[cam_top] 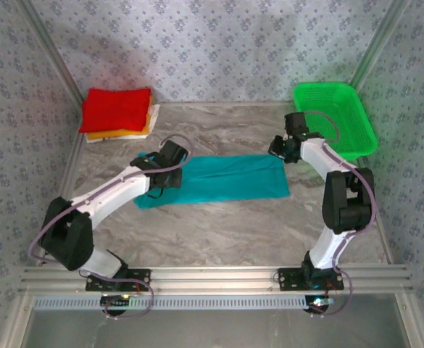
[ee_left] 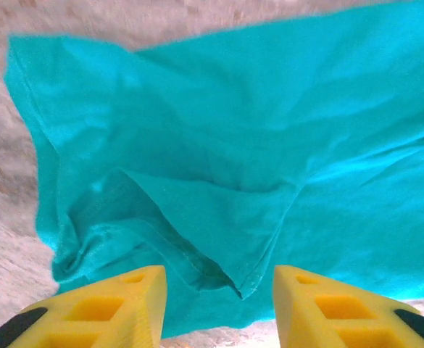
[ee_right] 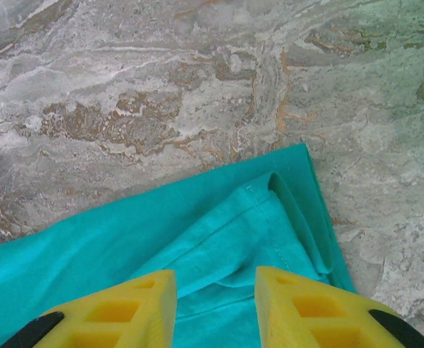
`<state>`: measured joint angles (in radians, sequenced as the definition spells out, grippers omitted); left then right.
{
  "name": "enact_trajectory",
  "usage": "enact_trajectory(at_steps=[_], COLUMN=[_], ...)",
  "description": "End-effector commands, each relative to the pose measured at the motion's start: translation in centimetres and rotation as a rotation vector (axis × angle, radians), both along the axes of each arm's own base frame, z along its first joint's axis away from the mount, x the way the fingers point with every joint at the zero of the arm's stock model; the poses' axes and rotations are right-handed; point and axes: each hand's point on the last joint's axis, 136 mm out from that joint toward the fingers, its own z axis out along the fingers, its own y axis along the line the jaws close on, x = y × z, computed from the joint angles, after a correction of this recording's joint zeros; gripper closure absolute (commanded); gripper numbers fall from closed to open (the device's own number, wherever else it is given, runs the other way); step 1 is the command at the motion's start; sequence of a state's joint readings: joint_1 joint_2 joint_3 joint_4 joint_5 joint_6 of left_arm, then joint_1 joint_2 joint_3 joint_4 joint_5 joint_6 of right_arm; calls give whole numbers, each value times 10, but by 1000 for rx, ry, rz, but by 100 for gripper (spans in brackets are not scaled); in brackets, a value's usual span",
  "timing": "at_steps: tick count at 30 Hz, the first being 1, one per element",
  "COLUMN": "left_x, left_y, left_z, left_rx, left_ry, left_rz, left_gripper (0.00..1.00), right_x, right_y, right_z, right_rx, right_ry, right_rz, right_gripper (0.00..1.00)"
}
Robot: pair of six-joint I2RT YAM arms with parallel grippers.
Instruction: Fold and stack the t-shirts
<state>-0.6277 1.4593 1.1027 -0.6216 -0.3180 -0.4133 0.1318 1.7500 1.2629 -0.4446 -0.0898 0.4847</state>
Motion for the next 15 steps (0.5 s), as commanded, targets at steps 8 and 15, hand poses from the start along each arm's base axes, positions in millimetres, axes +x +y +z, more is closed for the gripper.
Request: enact_trajectory(at_steps=[8,15], left_x=[58,49], left_y=[-3,-26], left_z=[13,-37], left_rx=[-142,-69], left_ry=[-10,130], left_rz=[-13,-99], left_gripper=[49,50], right_x=[10,18], right_y=[15,-6], right_z=[-16,-30], right_rx=[-56,-166], right_ry=[64,174], right_rz=[76,4], right_gripper=[65,53])
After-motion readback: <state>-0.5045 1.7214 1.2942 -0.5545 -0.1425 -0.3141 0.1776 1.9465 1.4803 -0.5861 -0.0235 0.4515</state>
